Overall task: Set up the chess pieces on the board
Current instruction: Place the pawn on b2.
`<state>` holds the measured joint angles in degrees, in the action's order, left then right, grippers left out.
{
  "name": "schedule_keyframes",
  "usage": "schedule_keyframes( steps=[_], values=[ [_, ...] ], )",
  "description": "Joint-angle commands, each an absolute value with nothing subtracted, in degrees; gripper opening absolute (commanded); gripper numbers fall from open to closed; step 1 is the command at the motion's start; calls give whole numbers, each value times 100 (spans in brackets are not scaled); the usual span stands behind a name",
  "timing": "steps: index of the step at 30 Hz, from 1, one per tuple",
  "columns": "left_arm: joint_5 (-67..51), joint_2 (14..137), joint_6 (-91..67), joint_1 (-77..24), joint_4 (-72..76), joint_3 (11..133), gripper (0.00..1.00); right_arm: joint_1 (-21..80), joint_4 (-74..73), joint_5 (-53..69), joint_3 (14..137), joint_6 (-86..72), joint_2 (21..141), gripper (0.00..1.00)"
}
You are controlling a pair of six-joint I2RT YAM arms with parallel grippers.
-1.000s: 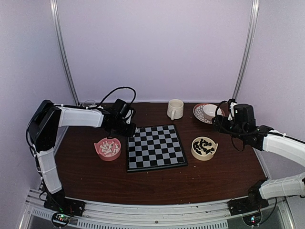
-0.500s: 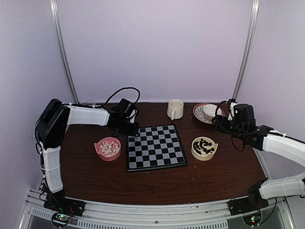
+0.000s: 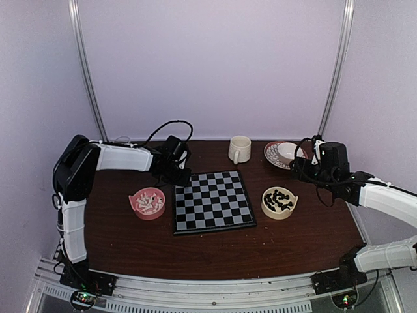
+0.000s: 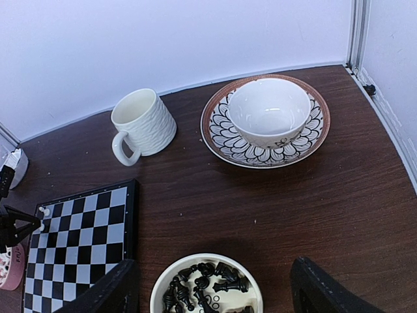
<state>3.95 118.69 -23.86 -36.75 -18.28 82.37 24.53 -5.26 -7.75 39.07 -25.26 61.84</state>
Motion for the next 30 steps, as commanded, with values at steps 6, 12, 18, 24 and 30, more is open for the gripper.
schedule_keyframes(
  steps=[6,12,18,24,30],
  values=[
    [395,12028,-2285,-3700,-1992,8503,13,2496,-434,-853,3983,-2522,6135,82],
    [405,12084,-2276,-3700,-2024,8562,14,2496,-438,-852,3990,-2522,6135,82],
    [387,12112,-2276,-3700,-2048,8596,19,2500,-435,-854,3990,-2522,6135,82],
    [348,12112,-2276,-3700,-2093,8604,22,2496,-435,-861,3981,-2514,6117,83],
    [251,12095,-2285,-3730,-2111,8533,22,2496,-443,-870,3986,-2513,6104,82]
  ],
)
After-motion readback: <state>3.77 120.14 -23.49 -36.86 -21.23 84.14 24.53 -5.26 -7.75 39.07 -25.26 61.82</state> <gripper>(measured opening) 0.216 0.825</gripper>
